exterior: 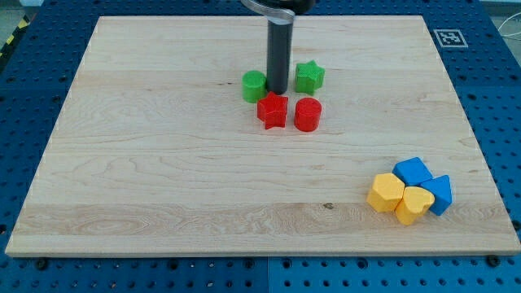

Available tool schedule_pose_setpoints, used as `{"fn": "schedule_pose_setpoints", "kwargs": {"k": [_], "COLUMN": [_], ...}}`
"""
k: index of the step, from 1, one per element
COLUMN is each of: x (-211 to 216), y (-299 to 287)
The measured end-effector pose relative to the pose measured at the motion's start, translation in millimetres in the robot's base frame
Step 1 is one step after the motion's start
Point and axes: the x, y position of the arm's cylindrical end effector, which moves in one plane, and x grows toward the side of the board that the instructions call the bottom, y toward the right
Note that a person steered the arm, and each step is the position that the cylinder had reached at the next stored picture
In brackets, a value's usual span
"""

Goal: Slide the red star towards center left

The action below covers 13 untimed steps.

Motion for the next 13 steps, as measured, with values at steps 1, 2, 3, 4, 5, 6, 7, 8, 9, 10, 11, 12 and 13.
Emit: {"fn": "schedule_pose_setpoints", "kwargs": {"k": [1, 2, 3, 4, 5, 6, 7, 8, 9, 10, 11, 12, 13], "x": [-9.1, -9.1, -5.8, 7.0, 25.5, 35.4, 40.9, 44.5, 52.1, 60.9, 61.8, 60.7, 61.8], "y": [-21.7, -36.4, -14.8, 19.7, 29.6, 23.7, 19.1, 17.0, 38.0, 43.2, 4.6, -8.1, -28.3]}}
